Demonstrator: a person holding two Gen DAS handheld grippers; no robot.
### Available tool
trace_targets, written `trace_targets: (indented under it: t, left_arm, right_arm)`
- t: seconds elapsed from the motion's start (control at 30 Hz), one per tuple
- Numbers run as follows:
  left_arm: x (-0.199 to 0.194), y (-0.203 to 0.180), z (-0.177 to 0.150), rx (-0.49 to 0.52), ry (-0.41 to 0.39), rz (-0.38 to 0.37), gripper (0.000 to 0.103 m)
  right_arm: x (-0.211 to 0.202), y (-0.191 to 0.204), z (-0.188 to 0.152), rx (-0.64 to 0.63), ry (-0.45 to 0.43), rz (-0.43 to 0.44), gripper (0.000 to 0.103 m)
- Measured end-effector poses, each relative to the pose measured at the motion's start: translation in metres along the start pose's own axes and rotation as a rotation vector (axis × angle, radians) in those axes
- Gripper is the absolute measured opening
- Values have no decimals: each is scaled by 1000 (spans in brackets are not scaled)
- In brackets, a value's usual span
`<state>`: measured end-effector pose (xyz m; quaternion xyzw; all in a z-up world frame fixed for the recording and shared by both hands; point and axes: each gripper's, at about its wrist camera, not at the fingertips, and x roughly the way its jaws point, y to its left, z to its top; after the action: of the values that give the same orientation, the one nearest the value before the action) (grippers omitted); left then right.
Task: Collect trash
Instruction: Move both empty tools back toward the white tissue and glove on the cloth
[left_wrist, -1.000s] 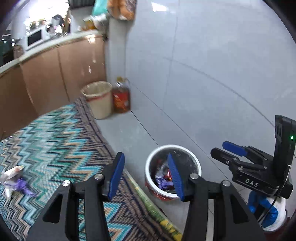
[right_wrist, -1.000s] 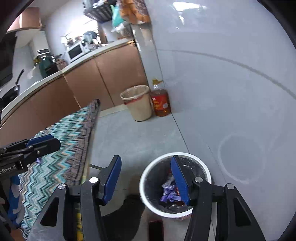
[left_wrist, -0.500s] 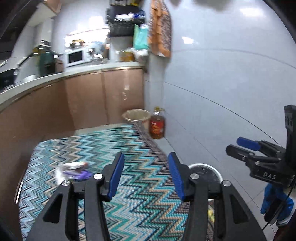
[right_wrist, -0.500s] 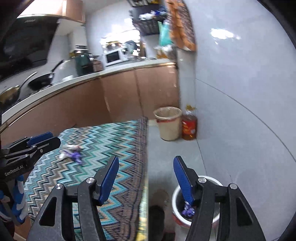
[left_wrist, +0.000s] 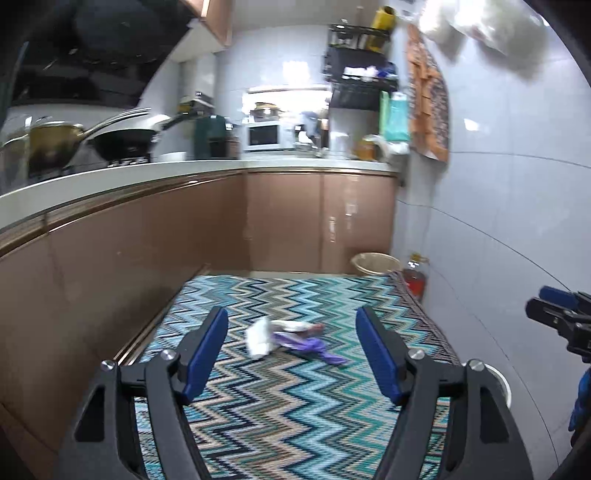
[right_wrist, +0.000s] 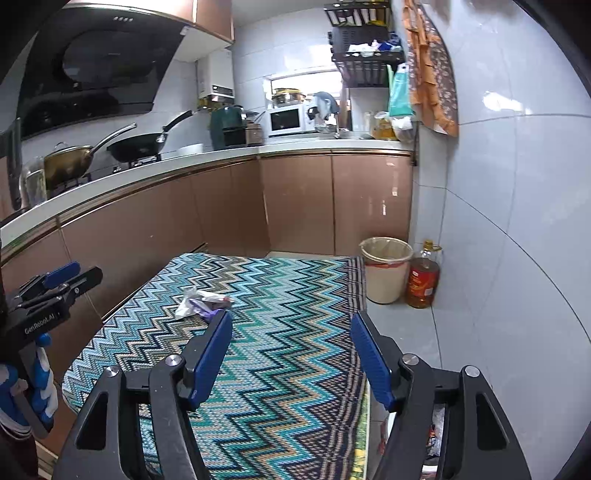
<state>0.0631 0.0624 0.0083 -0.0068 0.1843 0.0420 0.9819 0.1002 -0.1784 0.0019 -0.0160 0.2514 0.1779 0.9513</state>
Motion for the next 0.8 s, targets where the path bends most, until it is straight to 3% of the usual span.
trace_targets:
  t: [0.23, 0.6, 0.8]
  left_arm:
    - [-5, 26, -7, -45, 4, 44, 74]
    - [-14, 31, -15, -63, -29, 72, 74]
    - [-21, 37, -15, -96, -60, 82, 74]
  right_arm:
    - [4, 11, -2, -22, 5, 11, 75]
    - [-1, 16, -1, -28, -14, -23, 102]
    - [-1, 16, -3, -36, -27, -16, 103]
